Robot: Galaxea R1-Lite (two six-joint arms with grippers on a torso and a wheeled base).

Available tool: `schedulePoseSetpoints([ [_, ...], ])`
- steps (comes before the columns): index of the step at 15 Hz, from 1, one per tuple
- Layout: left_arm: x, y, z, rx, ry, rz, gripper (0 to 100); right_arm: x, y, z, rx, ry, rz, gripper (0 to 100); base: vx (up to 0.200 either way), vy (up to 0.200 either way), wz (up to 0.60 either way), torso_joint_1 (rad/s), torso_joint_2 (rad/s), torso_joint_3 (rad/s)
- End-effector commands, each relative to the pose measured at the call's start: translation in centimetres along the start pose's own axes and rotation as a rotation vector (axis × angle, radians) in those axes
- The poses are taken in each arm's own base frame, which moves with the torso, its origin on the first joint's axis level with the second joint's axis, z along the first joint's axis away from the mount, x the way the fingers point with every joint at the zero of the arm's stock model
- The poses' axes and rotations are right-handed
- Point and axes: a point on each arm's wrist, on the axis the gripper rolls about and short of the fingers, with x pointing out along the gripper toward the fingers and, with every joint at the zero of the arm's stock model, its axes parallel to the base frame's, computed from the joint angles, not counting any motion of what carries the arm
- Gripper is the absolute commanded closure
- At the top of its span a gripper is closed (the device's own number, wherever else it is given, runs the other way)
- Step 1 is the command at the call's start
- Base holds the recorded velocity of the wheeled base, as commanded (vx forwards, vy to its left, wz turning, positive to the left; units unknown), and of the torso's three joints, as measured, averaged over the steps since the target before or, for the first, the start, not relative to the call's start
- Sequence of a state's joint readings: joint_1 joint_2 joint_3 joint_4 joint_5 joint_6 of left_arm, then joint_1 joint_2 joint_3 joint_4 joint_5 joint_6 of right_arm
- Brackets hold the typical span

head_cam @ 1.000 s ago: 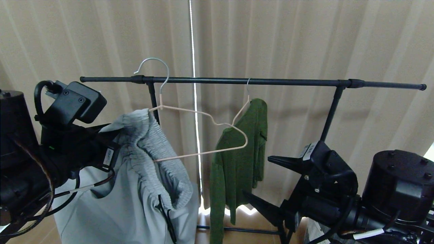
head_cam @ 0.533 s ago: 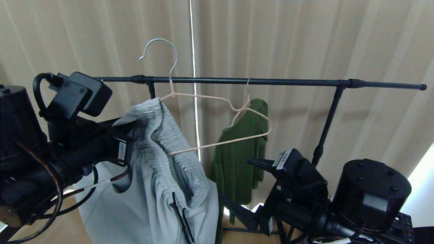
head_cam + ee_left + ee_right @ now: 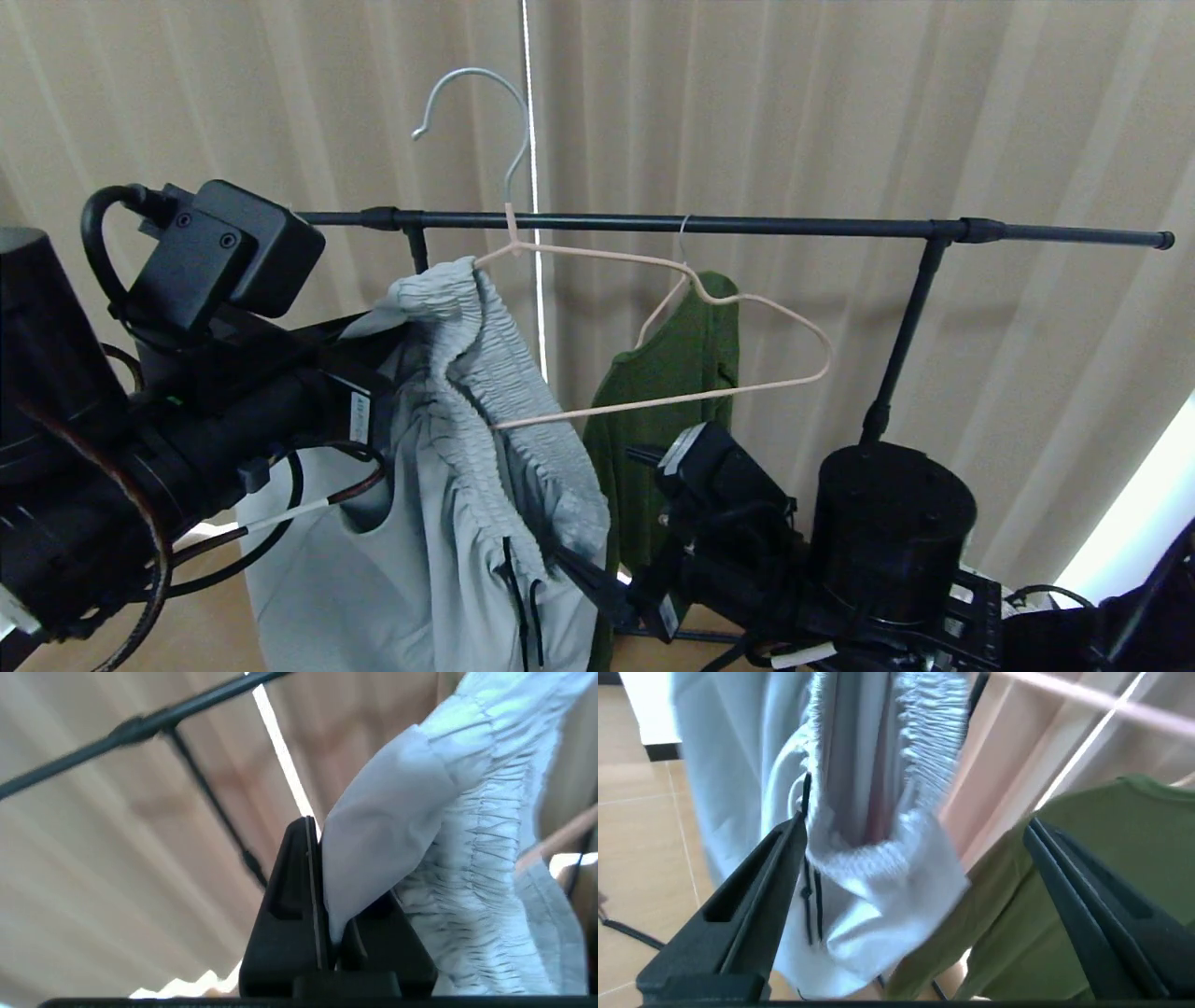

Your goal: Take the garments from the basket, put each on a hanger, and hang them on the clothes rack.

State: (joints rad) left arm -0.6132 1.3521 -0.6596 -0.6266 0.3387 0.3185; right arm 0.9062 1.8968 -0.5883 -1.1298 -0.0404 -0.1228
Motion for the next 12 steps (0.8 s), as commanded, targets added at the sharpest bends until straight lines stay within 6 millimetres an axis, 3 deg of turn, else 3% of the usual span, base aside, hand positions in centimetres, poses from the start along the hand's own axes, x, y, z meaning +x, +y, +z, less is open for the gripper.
schedulePoseSetpoints([
  [1,-0.2,-0.1,0.1,-0.002,-0.017,-0.022,100,1.7,0.2,-1.3,-0.002,0.039,0.003,0,0.0,0.0,0.0,0.0,0.0,0.0],
  [8,-0.3,0.2,0.5,-0.012,-0.04,-0.018,100,1.4,-0.3,-2.3,0.002,0.075,-0.047,0,0.0,0.0,0.0,0.0,0.0,0.0],
  [12,-0.7,0.5,0.9,-0.024,-0.069,-0.006,100,0.1,-1.3,-3.3,0.007,0.086,-0.083,0,0.0,0.0,0.0,0.0,0.0,0.0],
])
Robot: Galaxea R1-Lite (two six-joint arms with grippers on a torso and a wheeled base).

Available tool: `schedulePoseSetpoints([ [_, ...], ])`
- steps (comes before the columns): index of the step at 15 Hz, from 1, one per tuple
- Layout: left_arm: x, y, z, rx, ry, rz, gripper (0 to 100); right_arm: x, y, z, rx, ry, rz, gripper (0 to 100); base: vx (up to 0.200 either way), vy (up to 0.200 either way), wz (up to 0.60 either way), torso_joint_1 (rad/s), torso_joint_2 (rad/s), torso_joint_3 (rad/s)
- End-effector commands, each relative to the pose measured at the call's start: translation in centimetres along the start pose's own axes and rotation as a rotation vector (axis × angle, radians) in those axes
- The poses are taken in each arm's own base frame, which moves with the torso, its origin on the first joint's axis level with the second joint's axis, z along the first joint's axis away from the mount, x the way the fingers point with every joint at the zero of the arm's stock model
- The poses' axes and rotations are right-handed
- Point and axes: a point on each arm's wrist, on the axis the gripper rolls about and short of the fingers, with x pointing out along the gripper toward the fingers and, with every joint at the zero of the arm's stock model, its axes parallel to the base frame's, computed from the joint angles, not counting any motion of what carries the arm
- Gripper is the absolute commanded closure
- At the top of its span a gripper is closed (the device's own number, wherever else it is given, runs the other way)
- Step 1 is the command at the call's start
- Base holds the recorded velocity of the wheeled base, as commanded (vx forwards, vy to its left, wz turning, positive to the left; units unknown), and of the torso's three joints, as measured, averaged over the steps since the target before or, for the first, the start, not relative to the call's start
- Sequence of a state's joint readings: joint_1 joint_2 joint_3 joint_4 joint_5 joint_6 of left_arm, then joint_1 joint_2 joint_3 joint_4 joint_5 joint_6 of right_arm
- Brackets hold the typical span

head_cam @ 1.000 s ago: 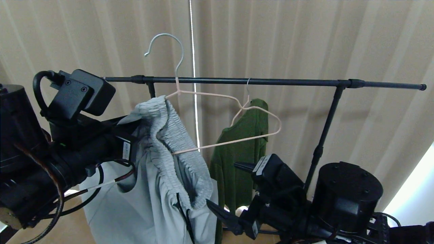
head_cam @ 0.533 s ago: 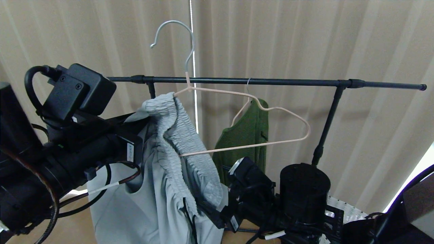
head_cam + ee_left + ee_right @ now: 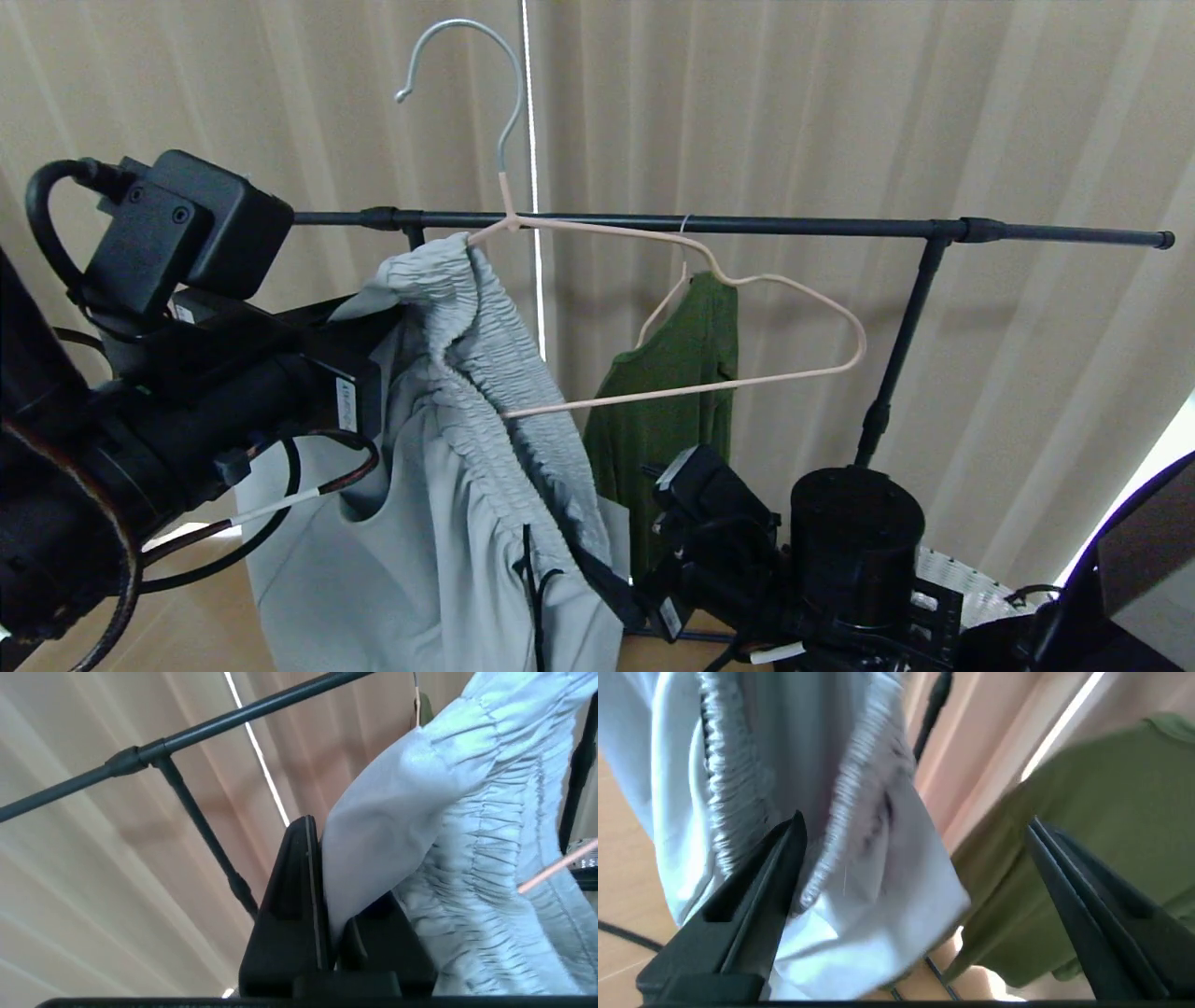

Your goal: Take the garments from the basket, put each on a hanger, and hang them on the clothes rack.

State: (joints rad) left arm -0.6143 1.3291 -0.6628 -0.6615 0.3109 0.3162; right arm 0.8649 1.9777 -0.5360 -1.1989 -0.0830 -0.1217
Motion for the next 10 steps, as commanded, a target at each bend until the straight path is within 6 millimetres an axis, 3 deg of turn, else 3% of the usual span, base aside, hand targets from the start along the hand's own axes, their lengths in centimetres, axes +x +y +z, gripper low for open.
schedulePoseSetpoints([
  [1,-0.2,0.2,0.2,-0.004,-0.009,0.006,100,-0.8,-0.6,-0.3,0.003,0.012,-0.021,100,0.0,0.0,0.0,0.0,0.0,0.0],
  [3,-0.2,0.2,0.1,0.0,-0.005,0.009,100,-1.4,-1.2,0.2,0.006,-0.002,-0.044,100,0.0,0.0,0.0,0.0,0.0,0.0],
  [7,-0.3,1.3,-0.5,0.022,0.017,0.06,100,-4.9,-3.4,1.7,0.012,0.016,-0.109,100,0.0,0.0,0.0,0.0,0.0,0.0],
  [10,-1.1,1.3,-1.1,0.027,0.028,0.055,100,-7.1,-6.5,3.1,0.042,0.084,-0.212,100,0.0,0.0,0.0,0.0,0.0,0.0],
])
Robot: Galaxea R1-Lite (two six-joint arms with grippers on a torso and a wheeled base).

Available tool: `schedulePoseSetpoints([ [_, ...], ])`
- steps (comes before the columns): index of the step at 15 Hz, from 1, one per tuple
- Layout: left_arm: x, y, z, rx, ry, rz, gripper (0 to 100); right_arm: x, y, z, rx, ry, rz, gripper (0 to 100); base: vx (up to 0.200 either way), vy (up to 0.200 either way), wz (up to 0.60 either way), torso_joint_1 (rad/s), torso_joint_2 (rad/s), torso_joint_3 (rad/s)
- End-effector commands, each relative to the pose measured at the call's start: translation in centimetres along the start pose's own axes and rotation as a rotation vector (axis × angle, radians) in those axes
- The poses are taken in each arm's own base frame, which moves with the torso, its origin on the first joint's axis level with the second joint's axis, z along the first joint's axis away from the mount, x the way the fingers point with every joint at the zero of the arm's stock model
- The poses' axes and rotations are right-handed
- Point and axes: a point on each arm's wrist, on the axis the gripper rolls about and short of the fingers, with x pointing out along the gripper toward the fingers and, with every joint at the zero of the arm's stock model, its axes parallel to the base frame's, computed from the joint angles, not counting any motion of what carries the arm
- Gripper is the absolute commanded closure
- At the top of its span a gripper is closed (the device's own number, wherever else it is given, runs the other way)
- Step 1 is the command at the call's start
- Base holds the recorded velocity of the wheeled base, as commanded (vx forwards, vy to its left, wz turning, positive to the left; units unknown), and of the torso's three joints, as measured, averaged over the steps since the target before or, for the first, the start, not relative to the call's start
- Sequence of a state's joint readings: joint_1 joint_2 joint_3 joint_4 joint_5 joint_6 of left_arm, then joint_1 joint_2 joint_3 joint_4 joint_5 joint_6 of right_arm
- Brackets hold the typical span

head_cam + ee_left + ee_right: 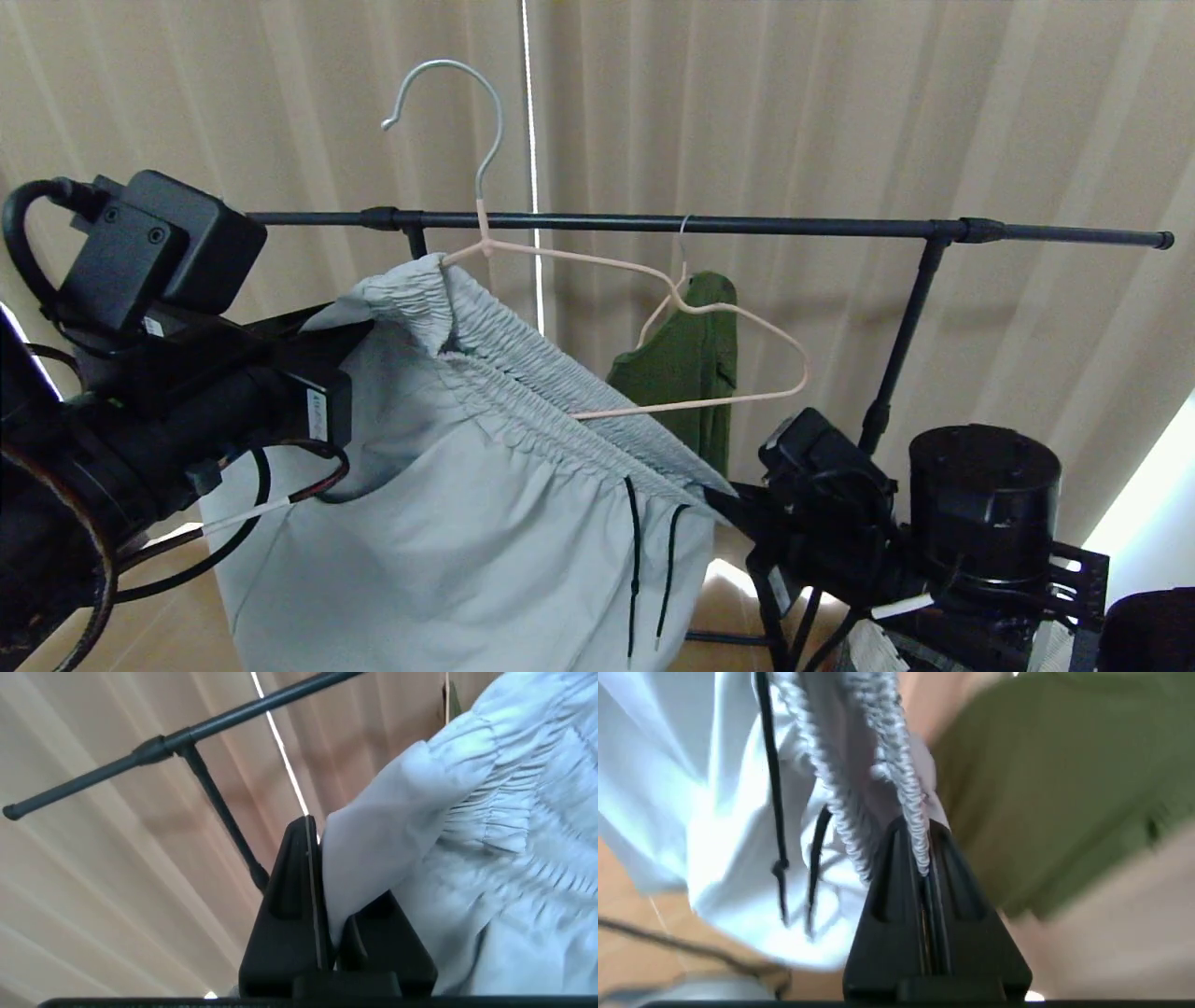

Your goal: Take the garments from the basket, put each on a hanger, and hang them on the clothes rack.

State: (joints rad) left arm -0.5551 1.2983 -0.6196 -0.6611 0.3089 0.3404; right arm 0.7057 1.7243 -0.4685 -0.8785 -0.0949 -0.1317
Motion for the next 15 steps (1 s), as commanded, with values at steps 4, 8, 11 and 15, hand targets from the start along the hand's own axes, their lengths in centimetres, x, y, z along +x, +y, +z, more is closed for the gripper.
schedulePoseSetpoints([
  [4,-1.5,0.1,-1.4,0.01,0.025,-0.006,100,-3.9,-4.8,5.0,0.096,-0.052,-0.149,100,0.0,0.0,0.0,0.0,0.0,0.0],
  [8,-2.0,0.5,-3.2,0.129,0.09,0.015,100,-4.2,-5.0,6.1,0.109,-0.071,-0.151,100,0.0,0.0,0.0,0.0,0.0,0.0],
  [11,-2.2,0.5,-4.8,0.212,0.147,0.016,100,-4.2,-5.0,6.5,0.107,-0.084,-0.148,100,0.0,0.0,0.0,0.0,0.0,0.0],
  [15,-2.1,0.4,-5.1,0.227,0.166,0.007,100,-4.0,-3.2,6.8,0.084,-0.091,-0.072,100,0.0,0.0,0.0,0.0,0.0,0.0],
])
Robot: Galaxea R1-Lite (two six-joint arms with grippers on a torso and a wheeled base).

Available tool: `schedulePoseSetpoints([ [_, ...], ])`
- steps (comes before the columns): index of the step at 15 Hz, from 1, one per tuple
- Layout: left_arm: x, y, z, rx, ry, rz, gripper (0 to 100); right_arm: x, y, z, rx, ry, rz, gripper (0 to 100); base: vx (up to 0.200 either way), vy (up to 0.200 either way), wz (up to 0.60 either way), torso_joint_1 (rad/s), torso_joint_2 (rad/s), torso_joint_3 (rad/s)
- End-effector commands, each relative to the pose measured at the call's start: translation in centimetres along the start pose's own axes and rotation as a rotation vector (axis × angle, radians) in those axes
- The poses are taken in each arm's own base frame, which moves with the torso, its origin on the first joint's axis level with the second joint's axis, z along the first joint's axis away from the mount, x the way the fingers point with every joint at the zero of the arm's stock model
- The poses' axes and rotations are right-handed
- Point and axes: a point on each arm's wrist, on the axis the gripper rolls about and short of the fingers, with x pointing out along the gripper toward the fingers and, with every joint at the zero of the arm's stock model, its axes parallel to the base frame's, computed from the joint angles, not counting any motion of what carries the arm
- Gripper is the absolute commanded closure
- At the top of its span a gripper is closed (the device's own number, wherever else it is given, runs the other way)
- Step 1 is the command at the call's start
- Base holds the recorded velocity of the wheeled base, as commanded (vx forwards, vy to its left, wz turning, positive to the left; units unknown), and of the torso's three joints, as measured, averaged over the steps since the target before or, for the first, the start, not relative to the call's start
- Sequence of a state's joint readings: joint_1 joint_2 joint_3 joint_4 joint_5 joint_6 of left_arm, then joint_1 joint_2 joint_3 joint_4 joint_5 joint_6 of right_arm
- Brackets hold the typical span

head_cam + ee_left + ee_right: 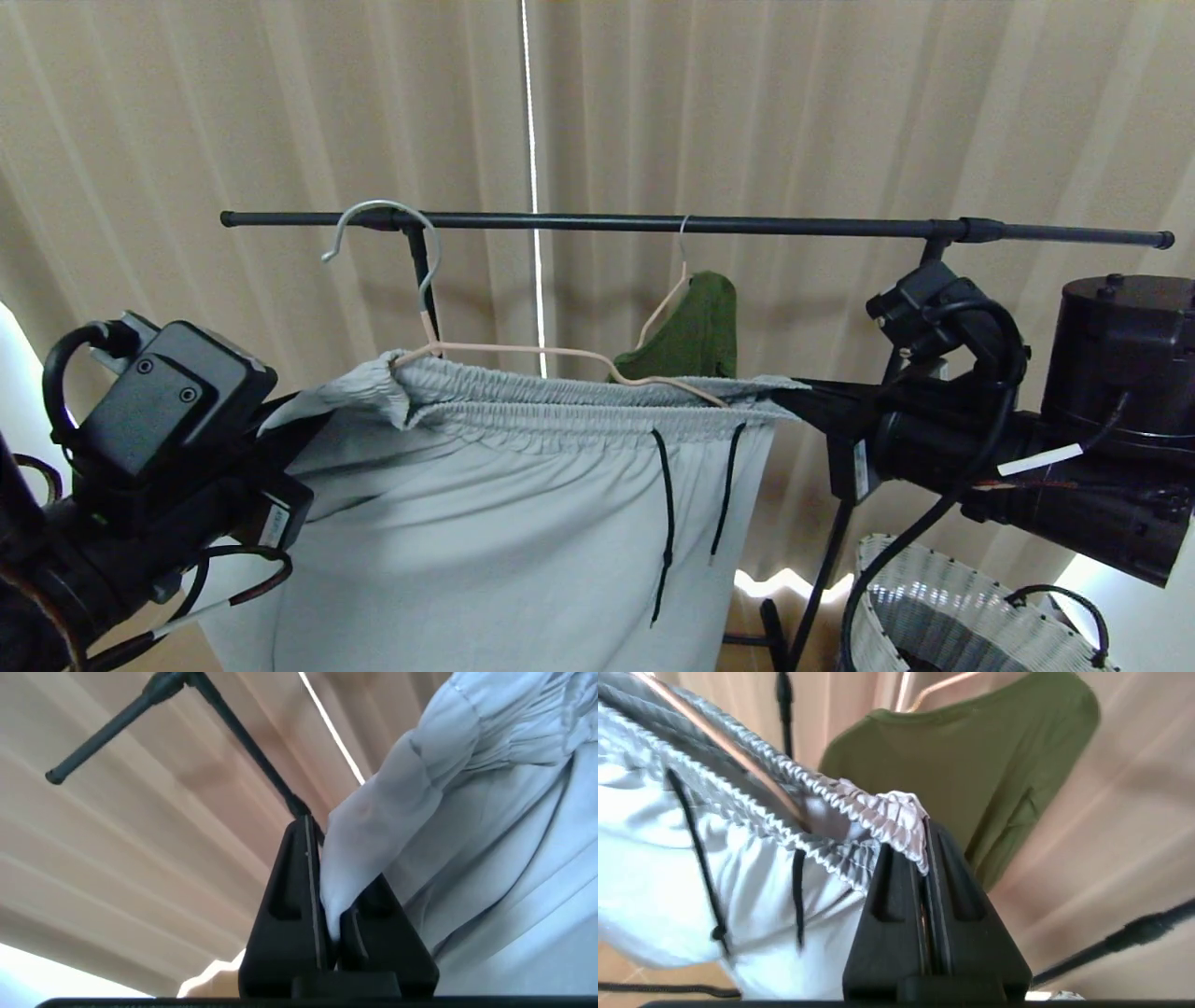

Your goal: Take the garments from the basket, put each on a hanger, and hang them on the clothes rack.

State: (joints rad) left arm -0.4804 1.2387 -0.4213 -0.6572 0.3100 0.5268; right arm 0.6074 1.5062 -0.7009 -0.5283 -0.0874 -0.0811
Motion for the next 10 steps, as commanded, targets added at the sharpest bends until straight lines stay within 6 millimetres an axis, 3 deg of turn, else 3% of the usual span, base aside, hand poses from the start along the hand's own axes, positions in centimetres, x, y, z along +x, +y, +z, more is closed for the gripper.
schedulePoseSetpoints([
  [1,0.2,-0.4,-0.6,0.014,0.026,-0.015,100,0.1,1.3,0.3,-0.012,-0.017,0.049,100,0.0,0.0,0.0,0.0,0.0,0.0],
  [7,1.0,-0.9,-1.2,0.068,0.073,-0.023,100,0.2,4.2,-0.1,-0.042,-0.006,0.227,100,0.0,0.0,0.0,0.0,0.0,0.0],
  [10,1.8,-0.5,-0.9,-0.01,0.097,0.029,100,0.1,5.2,-1.1,-0.056,0.027,0.266,100,0.0,0.0,0.0,0.0,0.0,0.0],
])
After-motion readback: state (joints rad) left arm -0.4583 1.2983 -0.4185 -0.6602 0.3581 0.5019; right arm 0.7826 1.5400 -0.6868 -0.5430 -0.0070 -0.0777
